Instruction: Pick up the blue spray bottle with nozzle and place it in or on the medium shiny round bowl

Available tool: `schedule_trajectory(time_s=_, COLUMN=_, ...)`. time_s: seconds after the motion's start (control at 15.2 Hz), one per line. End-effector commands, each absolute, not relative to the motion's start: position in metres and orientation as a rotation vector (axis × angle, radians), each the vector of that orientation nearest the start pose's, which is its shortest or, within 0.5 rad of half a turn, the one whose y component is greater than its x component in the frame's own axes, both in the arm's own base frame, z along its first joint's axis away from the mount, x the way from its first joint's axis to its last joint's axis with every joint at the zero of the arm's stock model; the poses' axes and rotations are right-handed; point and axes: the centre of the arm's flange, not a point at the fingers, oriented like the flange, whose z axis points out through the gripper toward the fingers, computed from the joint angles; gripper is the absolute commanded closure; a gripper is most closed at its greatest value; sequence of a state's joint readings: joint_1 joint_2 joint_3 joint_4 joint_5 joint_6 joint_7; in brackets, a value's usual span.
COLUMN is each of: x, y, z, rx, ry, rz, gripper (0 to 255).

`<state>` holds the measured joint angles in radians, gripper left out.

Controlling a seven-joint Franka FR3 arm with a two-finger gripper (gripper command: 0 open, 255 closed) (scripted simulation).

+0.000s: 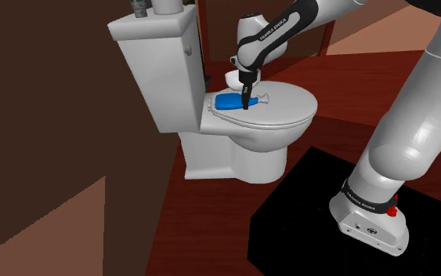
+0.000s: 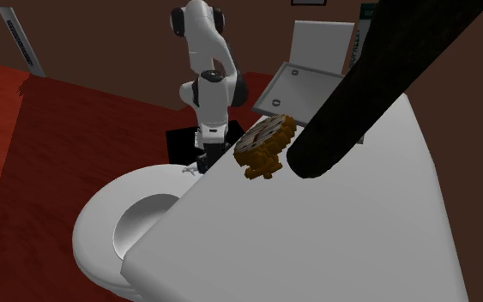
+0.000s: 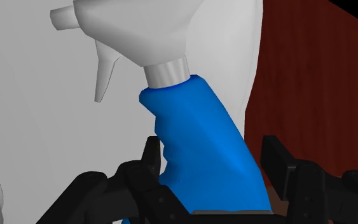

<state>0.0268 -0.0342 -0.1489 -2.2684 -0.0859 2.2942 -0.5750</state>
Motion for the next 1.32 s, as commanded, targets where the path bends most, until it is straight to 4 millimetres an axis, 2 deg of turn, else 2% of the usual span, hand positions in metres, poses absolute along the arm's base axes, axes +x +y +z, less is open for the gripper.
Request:
schedule_trajectory(time_s=0.0, x=0.516, y=-0.066, z=0.389, rx=-3.116, ry=-0.809, rz=-0.057, gripper=255)
schedule_trajectory(time_s=1.19, x=0.516, y=-0.066, z=0.484, rx=-3.116, ry=-0.809, rz=-0.057, gripper=255)
schedule_trajectory(time_s=1.25, x=0.523, y=-0.076, z=0.484, rx=-3.116, ry=-0.809, rz=-0.057, gripper=255)
